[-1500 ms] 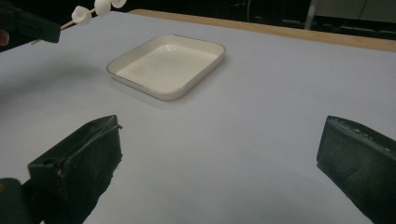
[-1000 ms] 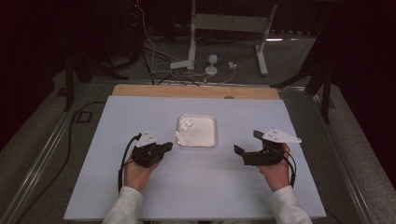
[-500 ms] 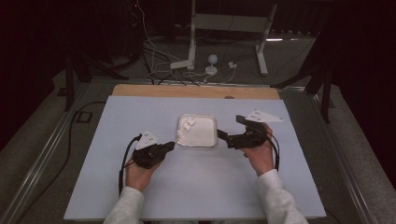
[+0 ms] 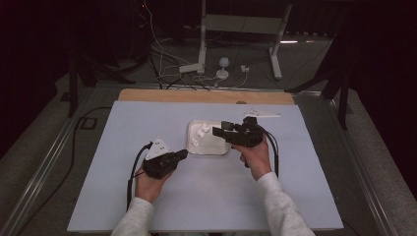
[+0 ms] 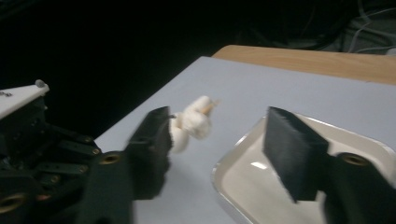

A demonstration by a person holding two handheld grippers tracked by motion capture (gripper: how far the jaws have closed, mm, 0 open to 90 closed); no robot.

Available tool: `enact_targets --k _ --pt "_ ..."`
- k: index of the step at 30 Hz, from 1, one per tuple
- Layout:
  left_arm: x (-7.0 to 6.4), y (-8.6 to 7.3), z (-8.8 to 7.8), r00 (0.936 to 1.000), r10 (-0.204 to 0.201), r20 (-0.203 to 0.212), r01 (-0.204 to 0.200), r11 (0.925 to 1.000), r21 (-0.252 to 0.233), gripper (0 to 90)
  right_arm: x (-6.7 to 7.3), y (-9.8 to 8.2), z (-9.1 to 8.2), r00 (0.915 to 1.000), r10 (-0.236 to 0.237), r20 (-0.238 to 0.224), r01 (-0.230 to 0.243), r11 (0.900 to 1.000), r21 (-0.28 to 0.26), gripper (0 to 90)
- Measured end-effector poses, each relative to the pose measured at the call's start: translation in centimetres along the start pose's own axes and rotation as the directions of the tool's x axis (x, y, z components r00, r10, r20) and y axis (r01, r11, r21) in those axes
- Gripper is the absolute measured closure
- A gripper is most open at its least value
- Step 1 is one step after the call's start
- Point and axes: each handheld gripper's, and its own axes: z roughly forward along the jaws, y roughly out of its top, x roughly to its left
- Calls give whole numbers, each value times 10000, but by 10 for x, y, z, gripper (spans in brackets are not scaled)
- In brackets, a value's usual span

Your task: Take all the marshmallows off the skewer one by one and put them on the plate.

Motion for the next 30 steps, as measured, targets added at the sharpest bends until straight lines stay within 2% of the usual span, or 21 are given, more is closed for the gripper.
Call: enact_targets --k 3,6,11,16,18,23,30 --pt "-1 0 1 10000 24 35 -24 10000 -57 900 1 0 8 9998 112 -182 -109 9998 158 521" --pt "-3 1 1 9999 73 88 -73 9999 -94 900 0 0 14 9979 494 -426 -481 9984 311 562" --pt "-4 1 2 9997 171 156 -169 9997 -155 900 -1 0 22 9895 1154 -865 -1106 9921 583 628" --pt "-4 0 2 9997 192 141 -190 9997 -177 900 -2 -1 25 9841 1514 -927 -1444 9864 781 685" --pt "-4 0 2 9996 232 155 -229 9996 -176 900 -4 -1 25 9784 1768 -1071 -1687 9824 802 730" --pt "-5 -1 4 9993 345 169 -343 9993 -135 900 -3 0 23 9799 1719 -1009 -1640 9830 825 768" --pt "-4 -1 3 9988 497 52 -496 9987 -117 900 0 2 20 9831 1688 -711 -1666 9854 363 789"
